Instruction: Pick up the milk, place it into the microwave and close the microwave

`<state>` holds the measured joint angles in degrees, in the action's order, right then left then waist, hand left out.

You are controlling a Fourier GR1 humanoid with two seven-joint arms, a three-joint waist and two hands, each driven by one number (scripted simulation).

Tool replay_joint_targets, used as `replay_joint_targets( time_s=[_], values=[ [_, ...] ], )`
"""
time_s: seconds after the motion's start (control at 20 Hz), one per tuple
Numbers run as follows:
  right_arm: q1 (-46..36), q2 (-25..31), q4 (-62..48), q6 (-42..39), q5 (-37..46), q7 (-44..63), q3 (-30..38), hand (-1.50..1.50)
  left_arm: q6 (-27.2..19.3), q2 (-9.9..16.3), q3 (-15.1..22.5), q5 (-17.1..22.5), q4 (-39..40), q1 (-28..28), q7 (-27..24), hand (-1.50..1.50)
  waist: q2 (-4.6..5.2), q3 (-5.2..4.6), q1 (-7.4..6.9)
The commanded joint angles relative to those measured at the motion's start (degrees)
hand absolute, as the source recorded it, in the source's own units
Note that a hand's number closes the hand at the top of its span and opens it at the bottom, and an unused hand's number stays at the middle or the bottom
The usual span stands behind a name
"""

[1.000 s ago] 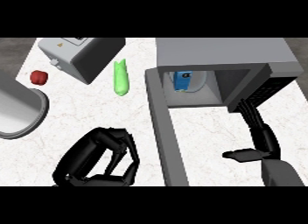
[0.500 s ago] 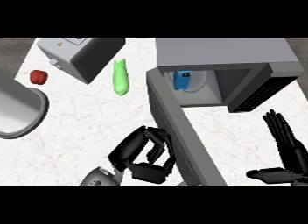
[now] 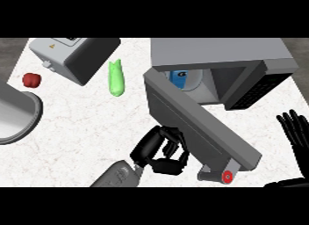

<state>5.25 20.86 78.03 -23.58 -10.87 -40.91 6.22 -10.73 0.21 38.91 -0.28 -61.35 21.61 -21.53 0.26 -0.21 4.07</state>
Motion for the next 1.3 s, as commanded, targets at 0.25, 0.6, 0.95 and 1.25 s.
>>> replay_joint_targets(
  time_s=[0.25, 0.6, 0.95, 1.25],
  values=[
    [2.16, 4.62, 12.36, -6.05, -6.29, 5.6, 0.13, -1.5, -9.44, -0.2, 11.56, 15.36, 10.44, 8.88, -1.83, 1.5, 0.77, -0.12, 3.71],
    [1.12, 3.85, 16.86, -7.09, -9.91, 10.44, -2.68, -1.5, -14.76, -0.19, 13.69, 25.87, 7.07, 13.55, -5.25, 1.5, 1.23, -0.17, 5.35],
    [-1.08, 8.2, 20.35, -8.08, -11.87, 14.14, -0.87, -1.5, -24.45, -0.2, 11.29, 32.96, 7.46, 17.81, -6.67, 1.5, 1.52, -0.28, 7.91],
    [-3.78, 10.43, 18.97, -8.33, -14.25, 14.83, 2.32, -1.5, -29.91, -0.21, 9.48, 38.57, 10.21, 23.52, -5.91, -1.5, 2.2, -0.06, 8.86]
  ],
)
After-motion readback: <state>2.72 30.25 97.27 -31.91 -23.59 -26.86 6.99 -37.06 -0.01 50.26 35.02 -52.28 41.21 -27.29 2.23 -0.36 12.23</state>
